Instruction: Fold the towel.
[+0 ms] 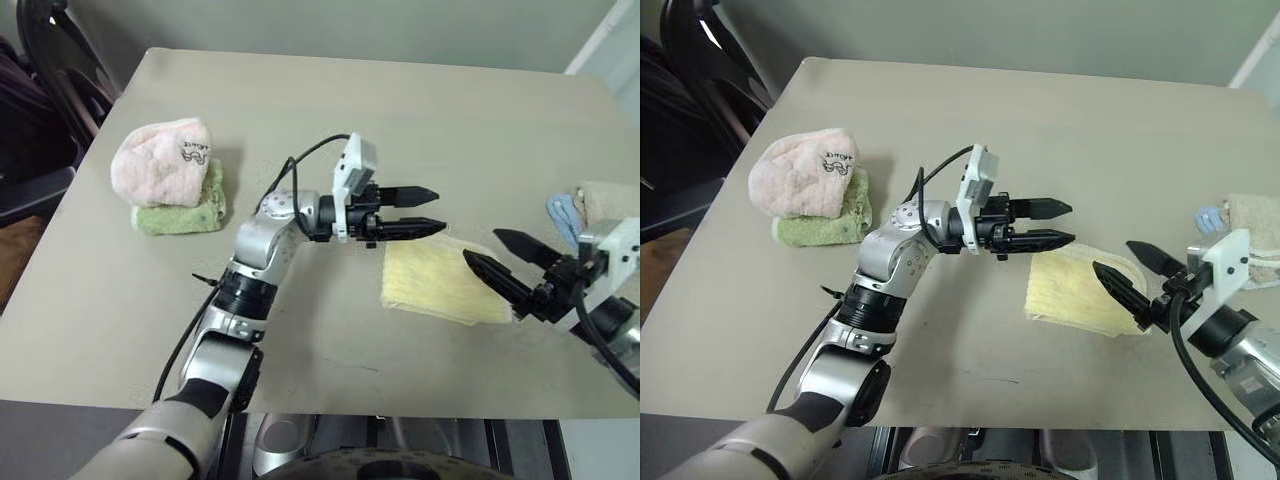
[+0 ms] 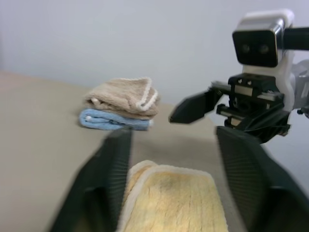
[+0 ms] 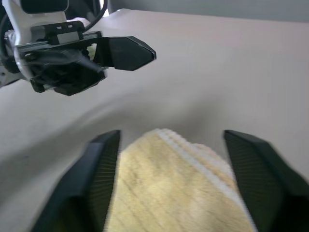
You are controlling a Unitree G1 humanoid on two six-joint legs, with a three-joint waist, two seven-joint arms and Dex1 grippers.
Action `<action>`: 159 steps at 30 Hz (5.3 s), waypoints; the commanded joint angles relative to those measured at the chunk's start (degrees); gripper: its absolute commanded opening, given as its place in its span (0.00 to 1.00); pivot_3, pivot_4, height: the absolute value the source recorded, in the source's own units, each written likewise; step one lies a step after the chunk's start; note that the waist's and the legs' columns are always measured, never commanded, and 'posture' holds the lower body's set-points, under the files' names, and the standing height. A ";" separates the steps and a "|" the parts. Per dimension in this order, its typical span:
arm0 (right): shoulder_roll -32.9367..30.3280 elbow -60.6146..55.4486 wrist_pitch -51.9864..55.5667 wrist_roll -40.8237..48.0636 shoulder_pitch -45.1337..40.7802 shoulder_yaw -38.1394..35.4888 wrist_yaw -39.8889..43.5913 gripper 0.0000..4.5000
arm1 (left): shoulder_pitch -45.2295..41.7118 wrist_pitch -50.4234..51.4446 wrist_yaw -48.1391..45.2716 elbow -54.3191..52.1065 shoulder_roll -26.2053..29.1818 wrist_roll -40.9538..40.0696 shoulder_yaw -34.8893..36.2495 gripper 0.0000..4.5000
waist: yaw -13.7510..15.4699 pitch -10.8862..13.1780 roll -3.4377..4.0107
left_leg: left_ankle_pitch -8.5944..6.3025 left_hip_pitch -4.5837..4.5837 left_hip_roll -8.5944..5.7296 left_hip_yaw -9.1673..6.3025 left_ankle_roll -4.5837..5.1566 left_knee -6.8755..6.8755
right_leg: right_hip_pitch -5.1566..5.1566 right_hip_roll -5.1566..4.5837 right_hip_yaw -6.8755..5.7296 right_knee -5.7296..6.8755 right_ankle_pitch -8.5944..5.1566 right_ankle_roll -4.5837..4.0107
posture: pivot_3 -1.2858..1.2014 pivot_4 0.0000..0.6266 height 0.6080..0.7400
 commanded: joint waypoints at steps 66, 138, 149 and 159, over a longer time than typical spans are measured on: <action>-15.11 37.32 22.36 12.15 -6.53 -4.59 16.28 0.99 | 7.98 1.76 -3.88 -6.34 10.30 2.70 -3.27 0.00 | -0.53 -0.17 0.52 | -0.27 -0.14 0.07 0.02 -0.09 -0.17 | -0.01 0.02 -0.06 -0.78 0.16 -0.45 | 0.52 0.24 0.95; 11.39 39.58 30.71 43.04 -28.61 -3.31 -14.38 0.00 | 12.10 -7.24 -3.34 -7.17 12.65 3.57 -5.30 0.00 | -2.02 -0.18 0.67 | -0.27 -0.21 0.19 -0.29 0.37 -0.20 | -0.26 0.34 -0.07 -0.66 0.65 -1.49 | 0.52 0.24 0.95; 5.36 35.28 2.29 43.31 -31.16 -12.91 -31.97 0.00 | 9.82 -9.19 -3.79 -2.98 9.30 3.86 -5.40 0.00 | -1.35 -0.18 0.68 | -0.40 -0.31 0.12 -0.26 0.56 -0.18 | -0.28 0.15 -0.10 -0.78 0.86 -0.86 | 0.52 0.24 0.95; 10.16 35.74 -16.01 33.44 -32.12 -18.78 -37.17 0.00 | 9.96 -10.45 -3.34 -1.57 6.99 4.80 -6.21 0.00 | -1.34 -0.20 0.74 | -0.51 -0.40 0.13 -0.26 0.64 -0.19 | -0.36 0.15 -0.12 -0.80 0.93 -0.64 | 0.52 0.24 0.95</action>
